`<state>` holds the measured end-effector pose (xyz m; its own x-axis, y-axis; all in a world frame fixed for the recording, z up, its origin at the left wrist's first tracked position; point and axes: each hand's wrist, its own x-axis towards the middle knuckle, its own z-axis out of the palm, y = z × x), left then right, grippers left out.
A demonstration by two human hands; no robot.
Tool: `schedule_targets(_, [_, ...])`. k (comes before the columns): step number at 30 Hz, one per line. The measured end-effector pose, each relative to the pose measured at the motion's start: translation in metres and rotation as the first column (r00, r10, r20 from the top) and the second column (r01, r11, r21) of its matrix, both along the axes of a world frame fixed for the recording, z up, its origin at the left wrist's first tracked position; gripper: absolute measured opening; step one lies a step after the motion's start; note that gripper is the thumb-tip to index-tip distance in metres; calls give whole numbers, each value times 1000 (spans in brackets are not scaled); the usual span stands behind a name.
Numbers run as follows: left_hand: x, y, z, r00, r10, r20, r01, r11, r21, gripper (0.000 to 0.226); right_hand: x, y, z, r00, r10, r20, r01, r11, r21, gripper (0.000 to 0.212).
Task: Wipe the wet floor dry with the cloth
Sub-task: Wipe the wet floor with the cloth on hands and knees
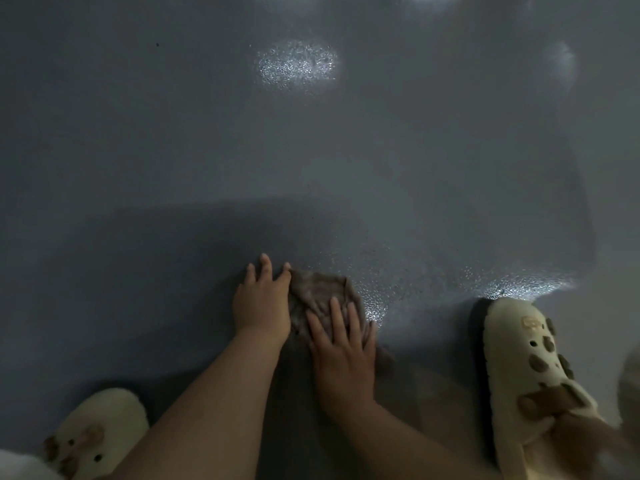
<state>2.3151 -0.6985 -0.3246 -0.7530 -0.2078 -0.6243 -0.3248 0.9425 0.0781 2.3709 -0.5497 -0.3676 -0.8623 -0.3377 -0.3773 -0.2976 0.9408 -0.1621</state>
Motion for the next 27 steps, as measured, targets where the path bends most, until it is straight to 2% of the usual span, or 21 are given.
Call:
schedule_targets(4, [-5,2,4,996,-27,82,28,1000,-15,89,-81,20,-2,996,-31,-88,36,998,55,49])
schedule_targets(8, [-7,1,7,992,-22,127,19,1000,20,96,-173,47,9,979,-202,20,199,975,94,50])
schedule_targets(10, [-8,1,6,991,-22,135,21,1000,9,97,-192,53,13,961,-268,60,263,962,79,50])
schedule_targets(14, [-8,1,4,991,-16,132,15,1000,13,97,-153,35,10,930,-368,12,368,930,0,48])
schedule_targets(17, [-8,2,1,993,-3,119,2,1000,6,93,-81,15,4,935,-341,-101,333,939,-91,46])
schedule_targets(19, [-8,2,-1,993,-5,114,6,1000,-10,91,-27,7,2,954,-293,-65,287,953,-96,48])
schedule_targets(22, [-9,2,-3,992,-14,125,15,1000,-13,91,29,4,1,980,-196,15,197,980,-20,49])
schedule_targets(27, [-10,3,-3,989,-19,144,22,1000,-19,96,-4,24,-5,998,-37,-48,34,998,-55,45])
